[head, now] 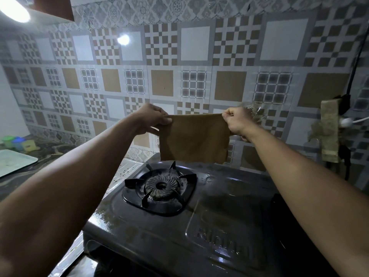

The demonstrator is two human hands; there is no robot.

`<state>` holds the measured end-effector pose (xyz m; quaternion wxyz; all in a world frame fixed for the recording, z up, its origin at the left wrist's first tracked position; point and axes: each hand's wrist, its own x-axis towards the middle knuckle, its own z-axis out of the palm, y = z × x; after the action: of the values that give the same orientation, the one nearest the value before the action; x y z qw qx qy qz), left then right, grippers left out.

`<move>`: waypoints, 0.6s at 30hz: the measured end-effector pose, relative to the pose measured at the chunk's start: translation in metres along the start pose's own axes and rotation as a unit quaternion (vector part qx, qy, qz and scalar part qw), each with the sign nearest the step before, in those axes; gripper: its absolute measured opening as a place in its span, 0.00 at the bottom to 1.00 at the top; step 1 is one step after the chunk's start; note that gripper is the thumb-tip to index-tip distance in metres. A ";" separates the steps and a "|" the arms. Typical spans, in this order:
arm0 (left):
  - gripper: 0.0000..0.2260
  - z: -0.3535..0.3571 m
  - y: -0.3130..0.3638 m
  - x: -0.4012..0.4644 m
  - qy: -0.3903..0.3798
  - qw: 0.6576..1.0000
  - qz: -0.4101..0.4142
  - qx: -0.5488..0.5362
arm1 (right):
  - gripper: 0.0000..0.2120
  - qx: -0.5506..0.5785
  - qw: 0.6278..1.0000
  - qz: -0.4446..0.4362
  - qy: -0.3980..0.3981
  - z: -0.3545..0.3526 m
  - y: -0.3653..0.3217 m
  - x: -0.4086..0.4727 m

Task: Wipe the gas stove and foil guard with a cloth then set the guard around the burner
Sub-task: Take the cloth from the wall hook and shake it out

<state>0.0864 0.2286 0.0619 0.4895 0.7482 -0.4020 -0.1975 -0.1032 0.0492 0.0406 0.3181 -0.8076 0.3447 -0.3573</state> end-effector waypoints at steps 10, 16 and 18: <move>0.01 0.049 0.004 -0.008 -0.005 0.982 -0.100 -0.158 | 0.04 0.139 0.983 0.085 -0.085 0.022 -0.017 -0.021; 0.08 0.068 0.008 -0.015 -0.048 0.979 -0.063 -0.186 | 0.21 0.259 0.931 0.121 -0.227 0.019 -0.032 -0.030; 0.15 0.065 0.005 -0.014 -0.069 0.974 -0.047 -0.209 | 0.26 0.297 0.910 0.133 -0.256 0.015 -0.029 -0.030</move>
<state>0.0314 0.2014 0.0361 0.5966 0.6318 -0.3489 -0.3510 -0.0966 0.0934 0.0438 0.6654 -0.6863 0.2335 -0.1783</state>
